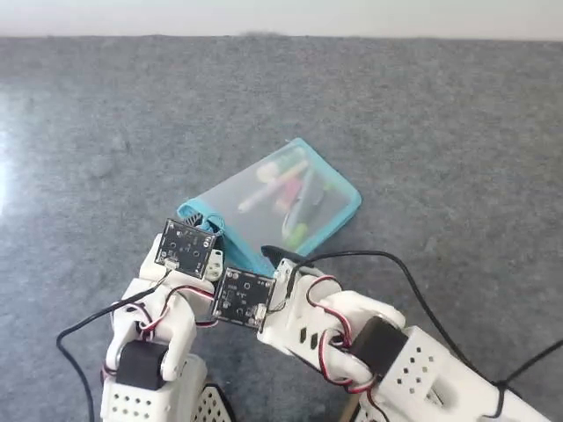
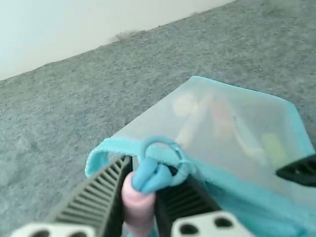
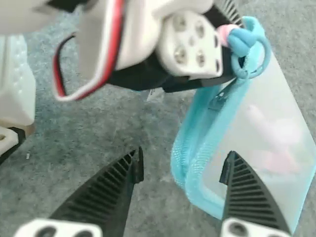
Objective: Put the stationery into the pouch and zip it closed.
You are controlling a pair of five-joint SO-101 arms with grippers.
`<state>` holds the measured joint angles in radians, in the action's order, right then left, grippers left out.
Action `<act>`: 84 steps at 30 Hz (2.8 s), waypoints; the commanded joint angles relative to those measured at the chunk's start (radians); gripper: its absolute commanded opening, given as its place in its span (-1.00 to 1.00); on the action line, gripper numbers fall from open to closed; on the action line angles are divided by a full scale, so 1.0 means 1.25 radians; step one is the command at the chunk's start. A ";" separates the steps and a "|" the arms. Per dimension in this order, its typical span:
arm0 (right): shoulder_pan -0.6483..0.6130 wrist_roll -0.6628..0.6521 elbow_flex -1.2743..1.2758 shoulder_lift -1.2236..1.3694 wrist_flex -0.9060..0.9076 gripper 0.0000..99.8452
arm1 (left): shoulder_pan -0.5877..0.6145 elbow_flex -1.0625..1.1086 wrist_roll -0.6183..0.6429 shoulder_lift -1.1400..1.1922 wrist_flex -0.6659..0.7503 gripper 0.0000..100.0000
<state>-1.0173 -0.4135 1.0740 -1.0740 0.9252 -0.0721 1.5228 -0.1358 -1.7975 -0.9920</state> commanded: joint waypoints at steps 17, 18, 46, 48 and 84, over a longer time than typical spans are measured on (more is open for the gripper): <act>0.110 -0.010 -0.069 0.191 -0.126 -0.59 | -0.037 -0.072 0.011 0.004 -0.052 -0.98; 0.111 -0.010 -0.077 0.193 -0.126 -0.63 | -0.039 -0.069 0.011 0.004 -0.052 -0.98; 0.091 -0.086 -0.123 0.042 0.112 -0.99 | -0.034 -0.066 0.009 0.001 -0.052 -0.98; 0.064 -0.092 -0.109 -0.028 0.157 -0.99 | -0.033 -0.066 0.009 0.001 -0.052 -0.98; 0.261 -0.129 -0.177 -0.288 0.326 -0.99 | -0.026 0.018 -0.038 0.002 -0.069 -0.98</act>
<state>-0.7181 -0.5762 0.9068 -1.4408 1.3257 -0.1105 1.5505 -0.1757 -1.7975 -1.0779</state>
